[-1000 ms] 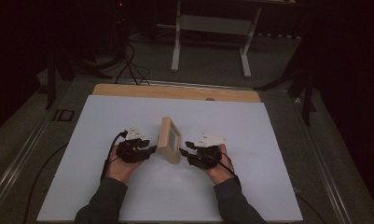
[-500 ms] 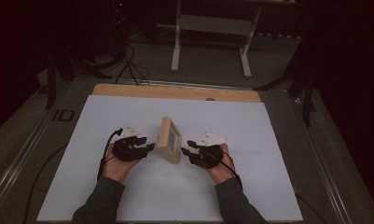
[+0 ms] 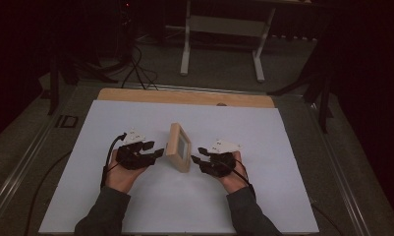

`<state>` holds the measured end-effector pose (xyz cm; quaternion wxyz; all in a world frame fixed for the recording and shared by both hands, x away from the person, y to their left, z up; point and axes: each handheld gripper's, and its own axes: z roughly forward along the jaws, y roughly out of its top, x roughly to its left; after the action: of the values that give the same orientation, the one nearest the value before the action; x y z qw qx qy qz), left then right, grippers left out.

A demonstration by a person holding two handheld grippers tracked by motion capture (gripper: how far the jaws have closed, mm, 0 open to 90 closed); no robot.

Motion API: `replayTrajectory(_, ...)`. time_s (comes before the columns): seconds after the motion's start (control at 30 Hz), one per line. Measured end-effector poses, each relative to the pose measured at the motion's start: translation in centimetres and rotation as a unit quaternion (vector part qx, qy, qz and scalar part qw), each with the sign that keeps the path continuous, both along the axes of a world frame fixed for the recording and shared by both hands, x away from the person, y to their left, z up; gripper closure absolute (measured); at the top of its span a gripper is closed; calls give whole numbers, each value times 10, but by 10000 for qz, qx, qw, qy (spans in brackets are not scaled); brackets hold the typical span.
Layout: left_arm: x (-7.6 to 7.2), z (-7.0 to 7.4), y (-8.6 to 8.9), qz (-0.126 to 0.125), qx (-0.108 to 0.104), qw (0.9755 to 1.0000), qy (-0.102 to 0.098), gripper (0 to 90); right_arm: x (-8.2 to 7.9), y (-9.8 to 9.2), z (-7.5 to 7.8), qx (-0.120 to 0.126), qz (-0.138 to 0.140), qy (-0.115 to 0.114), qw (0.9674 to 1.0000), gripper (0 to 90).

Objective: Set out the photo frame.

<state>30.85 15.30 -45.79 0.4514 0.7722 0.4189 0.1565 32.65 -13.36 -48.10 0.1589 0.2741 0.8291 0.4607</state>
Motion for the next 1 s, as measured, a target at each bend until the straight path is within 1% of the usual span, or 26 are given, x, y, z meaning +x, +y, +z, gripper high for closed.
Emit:
replayTrajectory(0.07, -1, 1, -1, -12, -4, 10000, -15, 486, 0, 0, 0, -4, 2, 0, 10000, 579)
replayTrajectory(0.1, -2, 4, -2, 15, -13, 10000, -53, 486, 0, 0, 0, -5, 3, 0, 10000, 577)
replayTrajectory(0.2, -4, 7, -4, 2, -99, 9999, -90, 458, 0, -1, 1, 3, -12, 0, 10000, 575)
replayTrajectory(0.37, -7, 10, -13, -101, -91, 9998, -114, 430, 0, -1, 1, 19, -24, 8, 10000, 571)
replayTrajectory(0.43, -8, 10, -16, -116, -71, 9999, -105, 405, 0, -1, 1, 9, -23, 11, 10000, 570)
replayTrajectory(0.53, -7, 9, -20, -124, -79, 9999, -80, 391, 0, -1, 1, 14, -24, 11, 10000, 569)
replayTrajectory(0.73, -5, 8, -30, -145, -24, 9999, -59, 363, 0, -1, 1, 32, -20, 16, 10000, 567)
replayTrajectory(0.77, -4, 7, -32, -130, 7, 9999, -58, 357, 0, -1, 1, 32, -19, 13, 10000, 566)
replayTrajectory(0.87, -3, 6, -34, -115, 12, 9999, -30, 337, 0, -1, 1, 40, -22, 14, 10000, 566)
replayTrajectory(0.9, -1, 4, -37, -48, 18, 10000, 5, 337, 0, -2, 1, 46, -25, 19, 10000, 566)
replayTrajectory(1.0, 1, 2, -40, 27, 41, 10000, 22, 318, 0, -2, 2, 51, -33, 16, 10000, 561)
